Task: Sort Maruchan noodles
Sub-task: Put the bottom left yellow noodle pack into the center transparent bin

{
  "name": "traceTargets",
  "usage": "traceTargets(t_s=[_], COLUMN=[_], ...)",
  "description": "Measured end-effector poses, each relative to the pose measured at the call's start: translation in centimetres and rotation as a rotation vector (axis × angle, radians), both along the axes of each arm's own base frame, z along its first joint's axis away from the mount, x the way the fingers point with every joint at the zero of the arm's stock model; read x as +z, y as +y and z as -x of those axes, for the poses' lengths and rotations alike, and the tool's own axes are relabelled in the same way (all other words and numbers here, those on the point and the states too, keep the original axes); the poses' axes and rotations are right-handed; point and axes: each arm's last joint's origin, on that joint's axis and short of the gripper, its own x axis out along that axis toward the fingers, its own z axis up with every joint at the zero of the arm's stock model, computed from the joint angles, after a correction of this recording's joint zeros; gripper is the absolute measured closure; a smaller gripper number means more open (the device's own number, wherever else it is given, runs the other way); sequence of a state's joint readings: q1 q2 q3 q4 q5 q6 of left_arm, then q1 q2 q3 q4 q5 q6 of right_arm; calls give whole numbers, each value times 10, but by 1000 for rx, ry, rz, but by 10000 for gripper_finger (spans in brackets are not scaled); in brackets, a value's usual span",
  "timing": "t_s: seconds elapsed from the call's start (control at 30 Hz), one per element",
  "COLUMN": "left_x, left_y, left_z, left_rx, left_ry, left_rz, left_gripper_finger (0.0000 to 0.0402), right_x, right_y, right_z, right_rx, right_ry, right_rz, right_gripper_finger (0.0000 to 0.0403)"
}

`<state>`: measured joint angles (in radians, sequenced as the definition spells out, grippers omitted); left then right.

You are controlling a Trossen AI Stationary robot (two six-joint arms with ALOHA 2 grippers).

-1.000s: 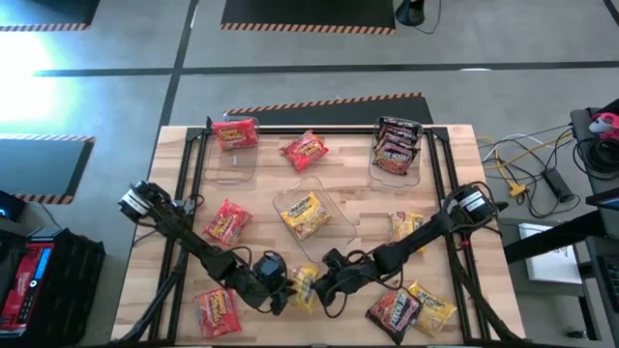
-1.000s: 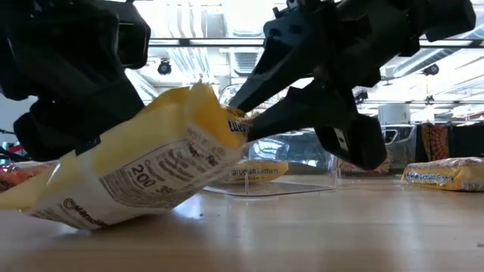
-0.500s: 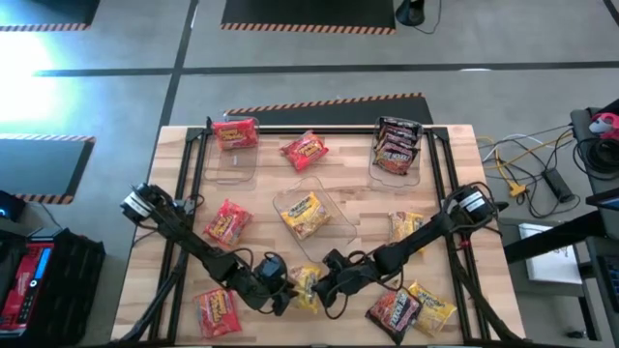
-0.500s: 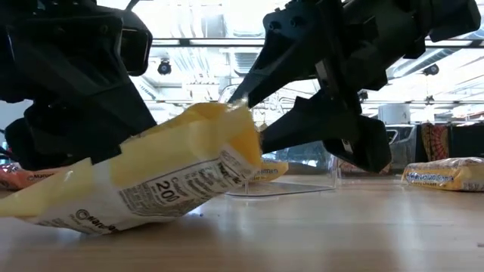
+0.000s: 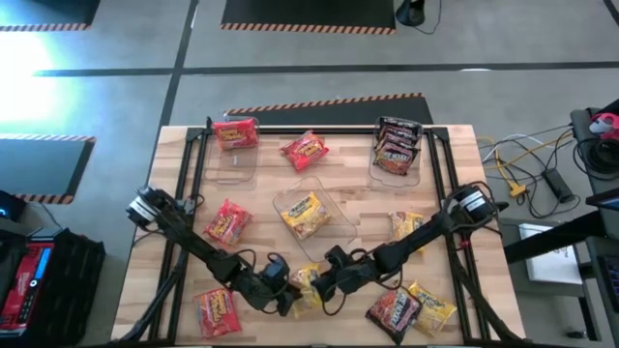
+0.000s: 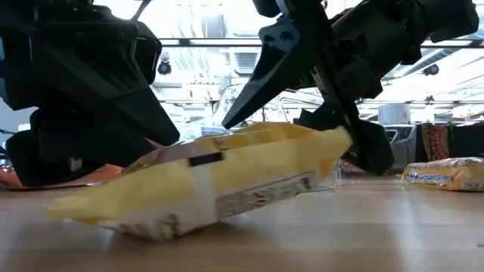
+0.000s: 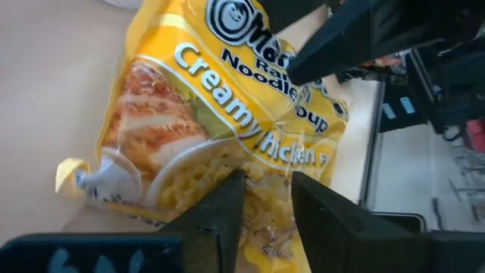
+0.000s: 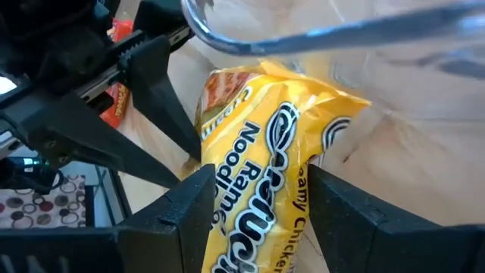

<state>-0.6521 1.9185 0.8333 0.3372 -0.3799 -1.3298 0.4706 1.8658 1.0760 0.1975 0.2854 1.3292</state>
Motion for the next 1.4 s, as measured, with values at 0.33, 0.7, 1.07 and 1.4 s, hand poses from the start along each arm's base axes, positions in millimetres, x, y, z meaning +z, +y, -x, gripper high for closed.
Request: traceTargets(t_s=[0.33, 0.7, 1.07, 1.4], left_x=[-2, -2, -2, -2], left_y=[0, 0, 1, 0], left_z=[1, 1, 1, 1], left_rx=[11, 22, 24, 17], left_ry=[13, 17, 18, 16], left_rz=[21, 27, 25, 19], left_gripper_finger=[332, 363, 363, 363], right_x=[12, 6, -8, -20], right_y=[-2, 6, 10, 13], right_z=[11, 14, 3, -4], right_rx=[26, 22, 23, 39], right_ry=[83, 120, 41, -22], right_rz=[-29, -94, -125, -126], right_gripper_finger=[216, 216, 216, 216])
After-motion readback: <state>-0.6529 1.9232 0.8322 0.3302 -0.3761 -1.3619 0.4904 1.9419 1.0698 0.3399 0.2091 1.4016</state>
